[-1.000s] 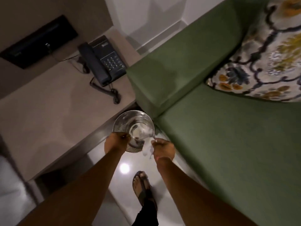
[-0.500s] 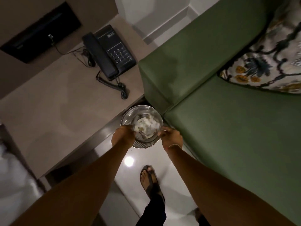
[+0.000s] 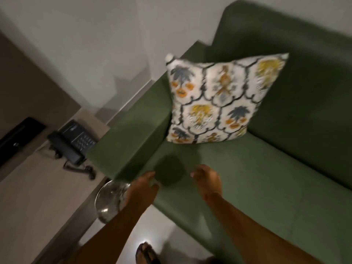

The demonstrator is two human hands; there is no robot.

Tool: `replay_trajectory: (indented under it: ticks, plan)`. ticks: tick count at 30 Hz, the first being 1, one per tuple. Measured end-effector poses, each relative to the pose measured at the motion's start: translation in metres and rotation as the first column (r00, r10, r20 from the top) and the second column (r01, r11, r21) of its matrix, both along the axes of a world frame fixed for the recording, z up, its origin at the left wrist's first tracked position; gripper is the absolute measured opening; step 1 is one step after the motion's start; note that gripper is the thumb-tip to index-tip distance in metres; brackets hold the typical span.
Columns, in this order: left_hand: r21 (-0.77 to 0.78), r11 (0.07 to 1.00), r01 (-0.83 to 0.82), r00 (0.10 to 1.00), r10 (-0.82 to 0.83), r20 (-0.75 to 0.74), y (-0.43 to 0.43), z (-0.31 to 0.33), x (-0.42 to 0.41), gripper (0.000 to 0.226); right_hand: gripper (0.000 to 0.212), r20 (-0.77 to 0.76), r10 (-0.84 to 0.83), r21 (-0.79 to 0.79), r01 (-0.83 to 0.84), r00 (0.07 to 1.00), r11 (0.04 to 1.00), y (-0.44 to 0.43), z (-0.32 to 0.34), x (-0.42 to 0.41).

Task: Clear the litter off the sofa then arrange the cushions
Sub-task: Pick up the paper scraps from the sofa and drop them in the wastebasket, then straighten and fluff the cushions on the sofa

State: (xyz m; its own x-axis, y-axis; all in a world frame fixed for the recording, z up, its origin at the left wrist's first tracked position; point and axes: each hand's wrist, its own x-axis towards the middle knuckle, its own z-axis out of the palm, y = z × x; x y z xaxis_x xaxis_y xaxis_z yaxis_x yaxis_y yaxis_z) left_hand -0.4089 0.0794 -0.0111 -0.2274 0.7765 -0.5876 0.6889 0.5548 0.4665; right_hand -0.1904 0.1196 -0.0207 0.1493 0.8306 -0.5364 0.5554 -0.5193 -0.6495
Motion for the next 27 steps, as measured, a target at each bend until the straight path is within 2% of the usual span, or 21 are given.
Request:
replay_trajectory:
  ticks: [3,5,7,10,13,16,18,21,24,27]
  plan:
    - [0.075,0.997,-0.028,1.0,0.028,-0.004,0.056,0.025,0.034,0.064,0.05,0.035,-0.052,0.063,0.05,0.998,0.997,0.052,0.032,0.061]
    - [0.109,0.986,-0.13,0.991,0.125,0.048,0.098,0.037,0.052,0.071,0.06,0.067,-0.103,0.141,0.093,0.992,0.986,0.088,0.046,0.094]
    - [0.117,0.96,-0.254,0.959,0.234,0.162,0.136,0.045,0.069,0.069,0.069,0.015,-0.193,0.159,0.188,0.981,0.969,0.124,0.057,0.119]
    - [0.067,0.887,-0.456,0.831,0.398,0.389,0.178,0.05,0.091,0.049,0.085,-0.162,-0.346,0.034,0.356,0.924,0.934,0.172,0.059,0.138]
    - [-0.037,0.84,-0.541,0.702,0.475,0.531,0.196,0.042,0.103,0.053,0.072,-0.305,-0.364,0.004,0.384,0.88,0.923,0.195,0.05,0.131]
    - [-0.005,0.826,-0.564,0.701,0.482,0.525,0.199,0.033,0.115,0.052,0.054,-0.294,-0.37,0.052,0.401,0.882,0.915,0.181,0.05,0.124]
    - [-0.003,0.822,-0.57,0.689,0.48,0.543,0.198,0.03,0.123,0.046,0.043,-0.348,-0.389,0.089,0.443,0.853,0.892,0.159,0.056,0.128]
    - [-0.014,0.873,-0.487,0.698,0.399,0.595,0.203,0.033,0.141,0.051,0.048,-0.375,-0.482,0.171,0.571,0.792,0.803,0.125,0.063,0.145]
    - [0.01,0.939,-0.345,0.755,0.271,0.597,0.21,0.041,0.175,0.058,0.046,-0.45,-0.616,0.171,0.74,0.647,0.651,0.093,0.064,0.171]
    - [0.026,0.975,-0.219,0.805,0.165,0.57,0.219,0.047,0.211,0.056,0.055,-0.474,-0.696,0.064,0.809,0.54,0.584,0.074,0.057,0.201]
